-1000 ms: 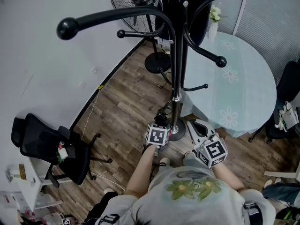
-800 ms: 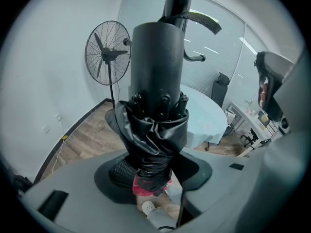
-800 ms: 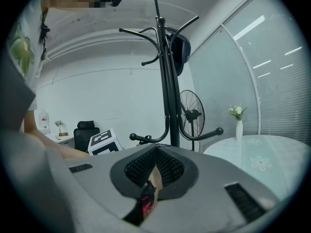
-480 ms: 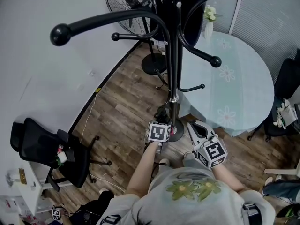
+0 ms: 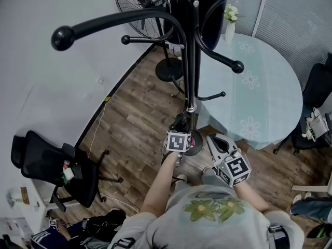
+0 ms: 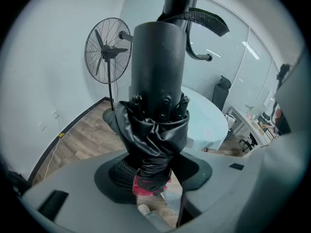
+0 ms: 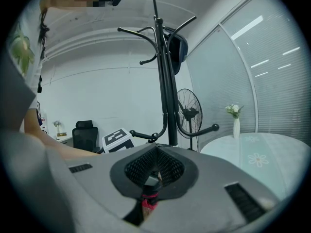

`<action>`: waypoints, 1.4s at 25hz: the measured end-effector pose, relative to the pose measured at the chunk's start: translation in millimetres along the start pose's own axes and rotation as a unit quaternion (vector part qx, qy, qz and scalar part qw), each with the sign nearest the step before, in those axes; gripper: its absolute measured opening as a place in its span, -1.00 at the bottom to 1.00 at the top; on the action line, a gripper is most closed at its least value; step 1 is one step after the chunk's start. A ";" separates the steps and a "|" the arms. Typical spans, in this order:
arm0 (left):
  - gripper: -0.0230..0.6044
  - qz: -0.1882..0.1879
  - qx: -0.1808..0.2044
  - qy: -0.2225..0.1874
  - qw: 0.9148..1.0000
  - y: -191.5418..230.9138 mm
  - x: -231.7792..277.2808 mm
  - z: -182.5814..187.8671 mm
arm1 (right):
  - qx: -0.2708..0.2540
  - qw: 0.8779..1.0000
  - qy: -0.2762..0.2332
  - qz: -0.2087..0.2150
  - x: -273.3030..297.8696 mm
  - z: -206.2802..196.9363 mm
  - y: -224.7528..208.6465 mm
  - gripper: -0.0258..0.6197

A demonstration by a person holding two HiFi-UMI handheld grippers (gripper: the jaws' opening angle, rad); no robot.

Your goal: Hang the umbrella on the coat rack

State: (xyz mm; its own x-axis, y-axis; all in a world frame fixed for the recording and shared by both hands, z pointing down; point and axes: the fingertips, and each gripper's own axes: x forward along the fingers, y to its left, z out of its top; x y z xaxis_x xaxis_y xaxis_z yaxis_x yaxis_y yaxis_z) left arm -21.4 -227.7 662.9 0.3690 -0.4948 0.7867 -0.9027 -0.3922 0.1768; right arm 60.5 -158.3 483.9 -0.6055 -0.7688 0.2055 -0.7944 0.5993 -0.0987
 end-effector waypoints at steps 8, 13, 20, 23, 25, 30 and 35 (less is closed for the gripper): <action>-0.27 -0.005 0.000 0.009 1.000 -2.7 17.1 -4.8 | 0.005 1.000 0.003 -0.004 -2.0 -3.9 -1.8 -0.91; -0.27 -0.002 0.000 0.018 1.000 -1.4 22.2 -12.1 | 0.008 1.000 0.005 -0.007 -4.0 -6.6 -4.0 -0.91; -0.27 -0.003 0.003 0.027 1.000 0.5 31.2 -21.8 | 0.010 1.000 0.009 -0.008 -5.8 -10.3 -4.5 -0.91; -0.27 0.002 -0.001 0.035 0.999 2.1 30.4 -26.1 | 0.011 1.000 0.010 -0.007 -6.4 -10.5 -3.5 -0.91; -0.27 0.000 -0.004 0.034 0.999 2.8 33.3 -29.2 | 0.011 1.000 0.010 -0.006 -6.7 -10.9 -2.8 -0.91; -0.27 0.000 -0.002 0.034 0.999 3.6 34.8 -35.0 | 0.012 1.000 0.012 -0.004 -6.2 -12.4 -2.3 -0.91; -0.27 -0.012 0.003 0.015 1.000 1.5 42.2 -35.0 | 0.013 1.000 0.014 -0.003 -5.7 -14.3 -1.4 -0.91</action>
State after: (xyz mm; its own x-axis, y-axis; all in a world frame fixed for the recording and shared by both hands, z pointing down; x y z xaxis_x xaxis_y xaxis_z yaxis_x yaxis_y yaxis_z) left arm -14.9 -222.1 717.1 0.3835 -0.4612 0.8001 -0.8923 -0.4084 0.1922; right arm 65.8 -151.6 496.8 -0.5997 -0.7654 0.2335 -0.7991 0.5885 -0.1233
